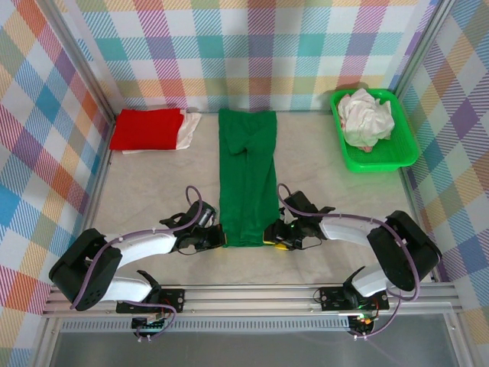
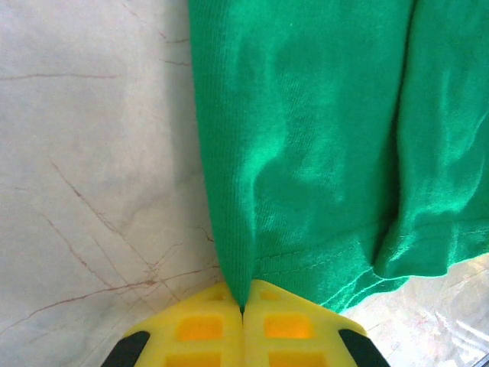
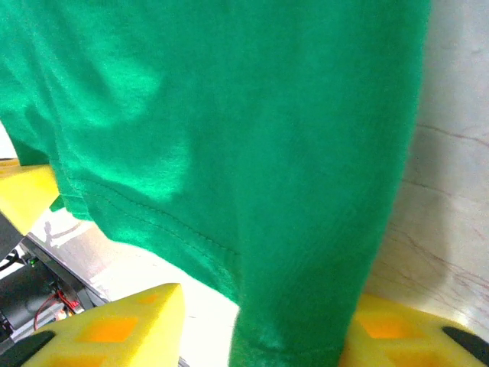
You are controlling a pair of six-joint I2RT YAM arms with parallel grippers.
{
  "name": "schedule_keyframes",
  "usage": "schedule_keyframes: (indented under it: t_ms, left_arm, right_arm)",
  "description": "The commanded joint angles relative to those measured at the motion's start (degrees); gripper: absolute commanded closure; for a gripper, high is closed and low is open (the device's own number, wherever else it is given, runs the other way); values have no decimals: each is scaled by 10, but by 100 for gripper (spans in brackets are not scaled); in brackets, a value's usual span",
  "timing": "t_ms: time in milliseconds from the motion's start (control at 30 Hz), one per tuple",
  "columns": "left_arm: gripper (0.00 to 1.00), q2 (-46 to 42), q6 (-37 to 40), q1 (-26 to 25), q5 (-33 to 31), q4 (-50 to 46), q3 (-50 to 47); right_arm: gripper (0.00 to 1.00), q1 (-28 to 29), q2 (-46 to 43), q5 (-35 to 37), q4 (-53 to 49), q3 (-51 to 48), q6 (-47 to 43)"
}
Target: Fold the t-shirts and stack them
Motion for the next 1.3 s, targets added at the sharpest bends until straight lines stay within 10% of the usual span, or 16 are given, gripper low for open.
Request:
schedule_keyframes:
  t_ms: [0,1067,1267]
  left_arm:
    - [100,-8,0,-7,-6,-4,-11]
    - [100,-30,-1,-7,-20,-29,-15]
    - [100,-40,-3,-7,-24,-33,-17]
  right_arm:
    - [51,-7,7,-2,-48,2,13]
    - [64,-76,36,-56,-58,15,-12]
    - [52,-83,23,-45,-80,26,-23]
